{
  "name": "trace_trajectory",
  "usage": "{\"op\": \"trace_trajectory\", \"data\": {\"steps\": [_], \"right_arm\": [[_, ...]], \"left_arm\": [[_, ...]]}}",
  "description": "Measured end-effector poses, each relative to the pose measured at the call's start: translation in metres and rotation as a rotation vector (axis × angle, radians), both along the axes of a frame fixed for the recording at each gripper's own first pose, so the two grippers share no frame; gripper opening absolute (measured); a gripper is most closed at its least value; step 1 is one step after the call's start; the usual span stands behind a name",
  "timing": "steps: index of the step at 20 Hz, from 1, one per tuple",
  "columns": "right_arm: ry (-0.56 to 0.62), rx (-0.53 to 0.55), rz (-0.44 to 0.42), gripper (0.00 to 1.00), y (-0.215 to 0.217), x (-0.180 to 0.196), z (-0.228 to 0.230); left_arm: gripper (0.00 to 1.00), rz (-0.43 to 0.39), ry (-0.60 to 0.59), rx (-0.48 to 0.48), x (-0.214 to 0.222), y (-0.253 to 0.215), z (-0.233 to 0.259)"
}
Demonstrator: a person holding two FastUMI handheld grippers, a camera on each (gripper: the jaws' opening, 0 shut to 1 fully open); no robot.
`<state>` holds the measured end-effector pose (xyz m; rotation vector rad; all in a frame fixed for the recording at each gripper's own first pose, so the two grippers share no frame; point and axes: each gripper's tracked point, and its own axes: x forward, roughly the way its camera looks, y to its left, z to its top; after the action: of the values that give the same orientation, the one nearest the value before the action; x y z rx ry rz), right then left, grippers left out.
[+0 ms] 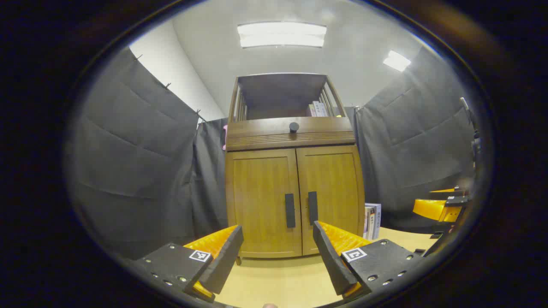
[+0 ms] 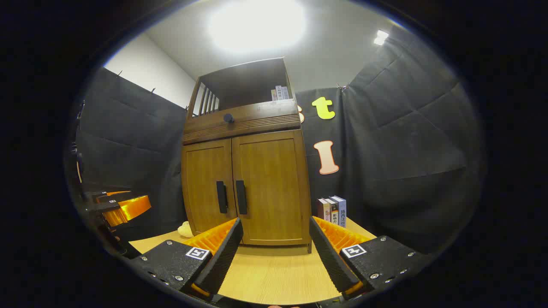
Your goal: Open the right door of the double-door shoe cabinet with the right hand, and open the left door with the left hand.
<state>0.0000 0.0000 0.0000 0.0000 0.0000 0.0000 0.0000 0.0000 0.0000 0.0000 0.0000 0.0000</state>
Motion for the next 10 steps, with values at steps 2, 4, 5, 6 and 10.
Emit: {"op": "trace_trajectory", "data": {"steps": [2,4,5,6,10], "right_arm": [[0.002,0.001,0.004,0.96,0.002,0.001,-0.001],[0.004,-0.005,0.003,0.96,0.003,0.001,-0.003],[0.004,-0.008,0.003,0.96,0.004,0.001,-0.004],[0.003,-0.010,0.004,0.96,0.005,0.002,-0.003],[-0.006,0.000,0.014,0.96,0.009,0.004,-0.003]], "left_arm": [[0.94,0.003,-0.004,-0.012,0.001,0.001,-0.001],[0.94,-0.003,0.003,-0.026,0.001,0.000,-0.005],[0.94,-0.002,0.006,-0.031,0.002,0.000,-0.007],[0.89,0.002,0.006,-0.035,0.003,0.001,-0.008],[0.99,0.002,0.011,-0.056,0.007,0.004,-0.014]]}}
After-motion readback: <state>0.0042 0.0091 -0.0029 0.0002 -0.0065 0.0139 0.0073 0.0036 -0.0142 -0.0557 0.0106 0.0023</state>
